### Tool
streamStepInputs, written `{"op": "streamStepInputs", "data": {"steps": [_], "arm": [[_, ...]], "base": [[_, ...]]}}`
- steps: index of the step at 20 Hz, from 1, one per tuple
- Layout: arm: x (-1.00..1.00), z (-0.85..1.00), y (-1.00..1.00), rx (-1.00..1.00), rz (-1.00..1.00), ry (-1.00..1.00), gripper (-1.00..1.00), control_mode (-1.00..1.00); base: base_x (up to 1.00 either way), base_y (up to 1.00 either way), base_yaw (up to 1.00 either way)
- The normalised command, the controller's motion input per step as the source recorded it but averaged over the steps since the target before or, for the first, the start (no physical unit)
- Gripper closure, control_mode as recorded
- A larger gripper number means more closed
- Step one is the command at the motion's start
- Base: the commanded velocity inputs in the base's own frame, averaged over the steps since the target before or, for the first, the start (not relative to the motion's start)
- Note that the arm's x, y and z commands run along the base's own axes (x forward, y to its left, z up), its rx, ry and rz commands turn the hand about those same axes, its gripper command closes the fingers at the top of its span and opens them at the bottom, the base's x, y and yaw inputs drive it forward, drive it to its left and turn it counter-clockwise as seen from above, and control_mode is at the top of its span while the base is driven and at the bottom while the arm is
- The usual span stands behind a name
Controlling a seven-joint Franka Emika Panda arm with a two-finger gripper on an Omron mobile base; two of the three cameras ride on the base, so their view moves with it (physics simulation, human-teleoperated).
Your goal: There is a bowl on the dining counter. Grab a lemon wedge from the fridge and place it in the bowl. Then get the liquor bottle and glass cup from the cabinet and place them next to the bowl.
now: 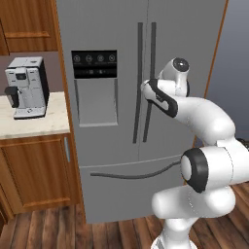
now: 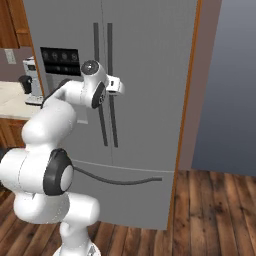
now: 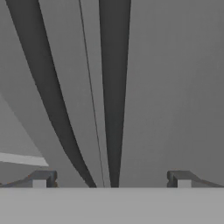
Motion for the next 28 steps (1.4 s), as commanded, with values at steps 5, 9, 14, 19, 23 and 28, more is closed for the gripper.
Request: {"op": "streamStepInputs", "data": {"steps": [5,9,14,19,23,28], "arm": [[0.73,0.0,0.0,0.0,-0.02,0.0,-1.0,-1.0],[0.61,0.0,0.0,0.0,-0.02,0.0,-1.0,-1.0],[0.42,0.0,0.0,0.0,0.0,-0.05,-1.0,-1.0],[0.22,0.0,0.0,0.0,0.0,-0.1,-1.0,-1.0],[0.09,-0.06,0.0,0.0,-0.02,-0.12,1.0,-1.0],[0.19,-0.05,0.0,0.0,-0.02,-0.07,1.0,-1.0]], "base": [[0.0,0.0,0.0],[0.0,0.0,0.0],[0.0,0.0,0.0],[0.0,0.0,0.0],[0.0,0.0,0.0],[0.0,0.0,0.0]]}}
